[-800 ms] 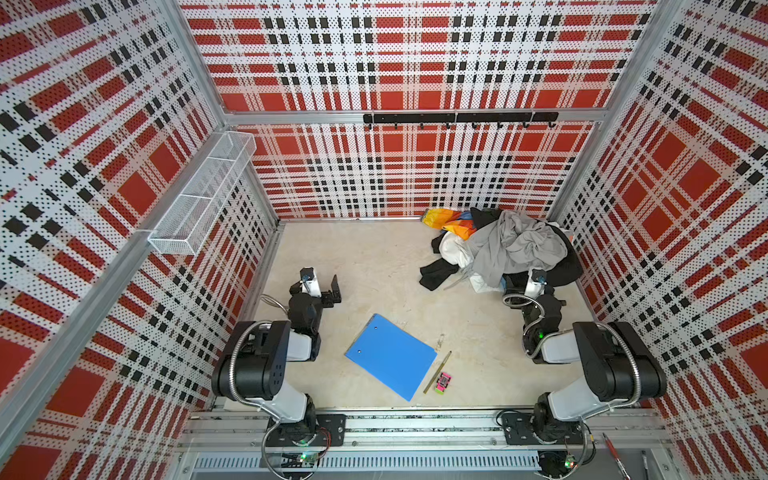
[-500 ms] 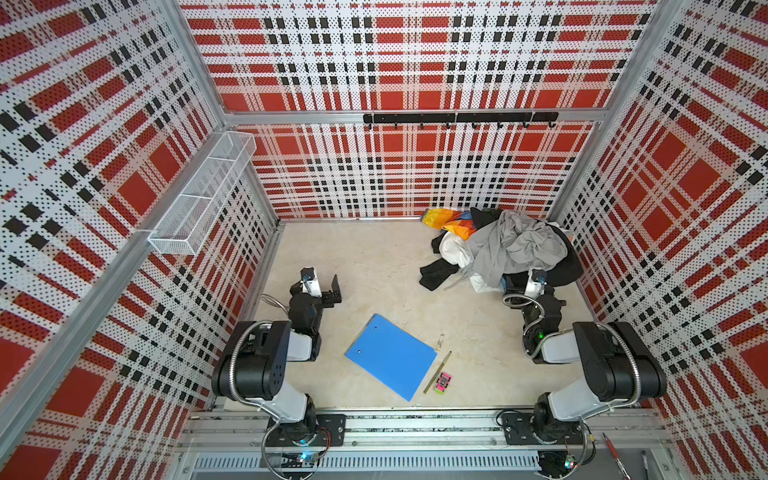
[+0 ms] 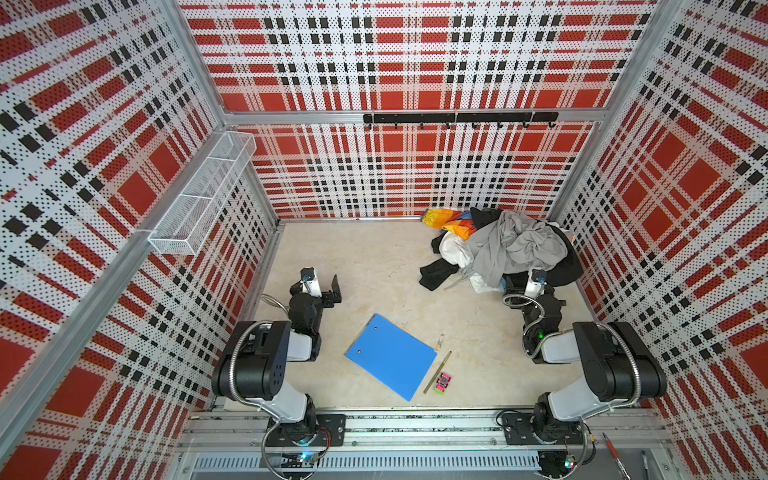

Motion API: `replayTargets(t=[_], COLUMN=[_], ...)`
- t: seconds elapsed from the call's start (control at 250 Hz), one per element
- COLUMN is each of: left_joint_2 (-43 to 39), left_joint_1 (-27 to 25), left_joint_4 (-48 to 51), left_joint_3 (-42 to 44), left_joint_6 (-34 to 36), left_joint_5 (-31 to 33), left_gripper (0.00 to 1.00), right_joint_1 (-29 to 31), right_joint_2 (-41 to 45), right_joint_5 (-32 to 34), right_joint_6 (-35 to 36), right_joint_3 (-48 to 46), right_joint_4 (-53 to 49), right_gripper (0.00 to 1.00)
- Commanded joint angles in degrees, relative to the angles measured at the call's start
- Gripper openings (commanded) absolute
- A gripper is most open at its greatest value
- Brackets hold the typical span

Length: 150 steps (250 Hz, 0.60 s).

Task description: Pick out a specific cloth from the pile

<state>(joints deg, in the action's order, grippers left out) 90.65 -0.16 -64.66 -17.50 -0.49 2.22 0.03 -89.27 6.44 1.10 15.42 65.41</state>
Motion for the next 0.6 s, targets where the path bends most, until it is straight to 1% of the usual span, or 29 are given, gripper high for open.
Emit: replayTargets(t=[0.0,0.096,0.164,0.312,0.42,0.488,0.532,0.596], left_joint_2=[-0.6,-0.5,-0.5,-0.6,-1.0,-3.2,-5.1,-8.8], left_joint_1=[-0.3,0.2,0.9,1.3,1.3,1.2,0.6,-0.3], left_joint_4=[-1.5,-1.1,-1.0,-1.1,-2.6,-3.7,-3.1,-0.7], left_joint_3=[0.2,-0.1,-0.1,0.0,1.0,2.4,3.1,3.4], left_joint_6=[0.8,0.3,-0.5,-0.7,-0.5,-0.7,-0.4,0.5], left_joint_5=[0.6,0.3,-1.2,-1.5,-1.6,-1.4,0.1,1.9], left_gripper=[0.99,0.99,0.99,0.99,0.99,0.99,0.99,0.99], right_joint_1=[0.3,0.3,0.3,0.2,0.2,0.2,0.2,0.2], right_joint_2=[0.2,0.2,0.2,0.2,0.2,0.6,1.3,4.1], right_joint_5=[-0.3,-0.4,-0.5,-0.5,0.9,0.2,-0.1,0.5], right_joint_6=[0.8,0.8,0.8,0.8,0.1,0.3,0.3,0.2], right_joint_3=[0.3,0.3,0.3,0.3,-0.2,-2.3,-3.9,-5.1], right_joint_4=[3.0,3.0,3.0,3.0,3.7,7.7,10.3,10.3], right_gripper=[1.00,1.00,1.00,1.00,1.00,1.00,1.00,1.00])
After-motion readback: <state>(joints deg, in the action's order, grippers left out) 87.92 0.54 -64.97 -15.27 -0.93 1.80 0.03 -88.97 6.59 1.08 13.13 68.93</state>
